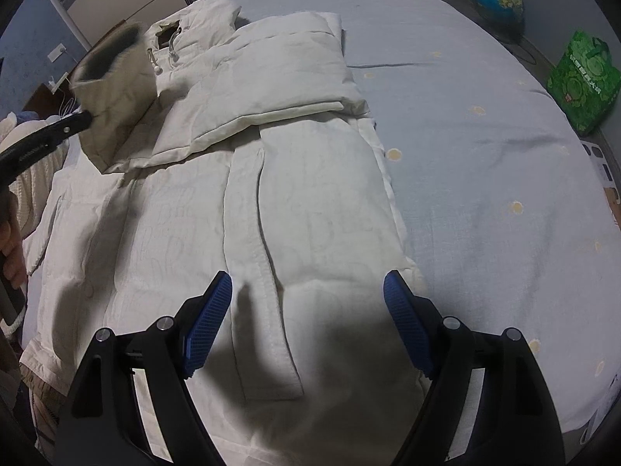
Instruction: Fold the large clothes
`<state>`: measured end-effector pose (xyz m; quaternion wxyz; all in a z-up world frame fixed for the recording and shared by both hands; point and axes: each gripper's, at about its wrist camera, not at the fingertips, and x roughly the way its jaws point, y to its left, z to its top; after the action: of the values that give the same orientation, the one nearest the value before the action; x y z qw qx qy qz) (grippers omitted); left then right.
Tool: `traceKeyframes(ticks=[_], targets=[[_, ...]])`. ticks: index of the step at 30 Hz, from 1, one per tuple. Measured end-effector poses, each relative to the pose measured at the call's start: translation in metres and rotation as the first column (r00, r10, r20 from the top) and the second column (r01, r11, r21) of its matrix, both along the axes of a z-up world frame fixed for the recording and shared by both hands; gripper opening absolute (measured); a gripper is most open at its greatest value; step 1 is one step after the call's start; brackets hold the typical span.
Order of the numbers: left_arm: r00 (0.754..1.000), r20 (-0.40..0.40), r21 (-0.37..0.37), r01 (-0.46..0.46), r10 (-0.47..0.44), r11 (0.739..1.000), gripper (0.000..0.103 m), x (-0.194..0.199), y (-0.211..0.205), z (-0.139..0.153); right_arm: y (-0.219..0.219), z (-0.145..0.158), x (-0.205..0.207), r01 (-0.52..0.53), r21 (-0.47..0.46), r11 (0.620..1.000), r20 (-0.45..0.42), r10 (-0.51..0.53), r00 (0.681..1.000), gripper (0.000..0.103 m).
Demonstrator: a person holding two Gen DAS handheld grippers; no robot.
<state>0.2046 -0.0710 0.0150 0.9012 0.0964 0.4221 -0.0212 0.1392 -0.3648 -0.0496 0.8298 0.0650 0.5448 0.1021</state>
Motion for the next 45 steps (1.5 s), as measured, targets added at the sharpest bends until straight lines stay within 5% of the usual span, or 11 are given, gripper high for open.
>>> traceKeyframes(ticks=[5, 7, 9, 10, 13, 15, 21, 24, 29, 37, 45], targets=[[0.989, -0.046, -0.01, -0.144, 0.143, 0.99, 0.028, -0.005, 0.044, -0.017, 0.0, 0.0, 0.001, 0.002, 0.003, 1.0, -0.002, -0.002, 1.0, 0.076], [0.973, -0.08, -0.007, -0.218, 0.216, 0.976, 0.037, -0.007, 0.064, -0.029, 0.001, 0.0, 0.001, 0.001, 0.001, 1.0, -0.001, -0.001, 1.0, 0.076], [0.951, -0.115, -0.018, -0.29, 0.287, 0.957, 0.063, -0.014, 0.089, -0.044, 0.002, 0.0, 0.001, 0.0, -0.002, 1.0, -0.001, 0.0, 1.0, 0.076], [0.943, -0.124, -0.028, -0.314, 0.308, 0.949, 0.068, -0.019, 0.098, -0.049, 0.002, 0.0, 0.001, 0.0, -0.002, 1.0, -0.001, 0.0, 1.0, 0.076], [0.924, -0.137, -0.028, -0.363, 0.356, 0.931, 0.073, -0.038, 0.124, -0.064, 0.002, -0.001, 0.001, 0.001, -0.001, 1.0, -0.001, -0.001, 1.0, 0.076], [0.918, -0.143, -0.04, -0.38, 0.371, 0.924, 0.086, -0.05, 0.139, -0.069, 0.002, 0.0, 0.001, 0.0, -0.006, 1.0, -0.001, 0.0, 1.0, 0.076], [0.884, -0.144, -0.082, -0.458, 0.444, 0.885, 0.095, -0.087, 0.186, -0.075, 0.003, 0.0, 0.002, -0.006, -0.02, 1.0, 0.0, 0.006, 1.0, 0.076], [0.836, -0.151, -0.149, -0.546, 0.527, 0.824, 0.096, -0.105, 0.22, -0.073, 0.003, 0.0, 0.002, -0.008, -0.022, 1.0, -0.001, 0.008, 1.0, 0.076], [0.727, -0.186, -0.333, -0.68, 0.661, 0.654, 0.096, -0.134, 0.286, -0.068, 0.005, -0.001, 0.001, -0.014, -0.04, 0.999, -0.004, 0.014, 1.0, 0.076], [0.631, -0.203, -0.361, -0.759, 0.748, 0.542, 0.096, -0.171, 0.354, -0.069, 0.007, -0.003, 0.001, -0.019, -0.061, 0.998, -0.006, 0.019, 1.0, 0.076], [0.554, -0.285, -0.483, -0.788, 0.782, 0.382, 0.096, -0.199, 0.413, -0.091, 0.01, -0.004, 0.002, -0.024, -0.095, 0.995, -0.002, 0.024, 1.0, 0.076]])
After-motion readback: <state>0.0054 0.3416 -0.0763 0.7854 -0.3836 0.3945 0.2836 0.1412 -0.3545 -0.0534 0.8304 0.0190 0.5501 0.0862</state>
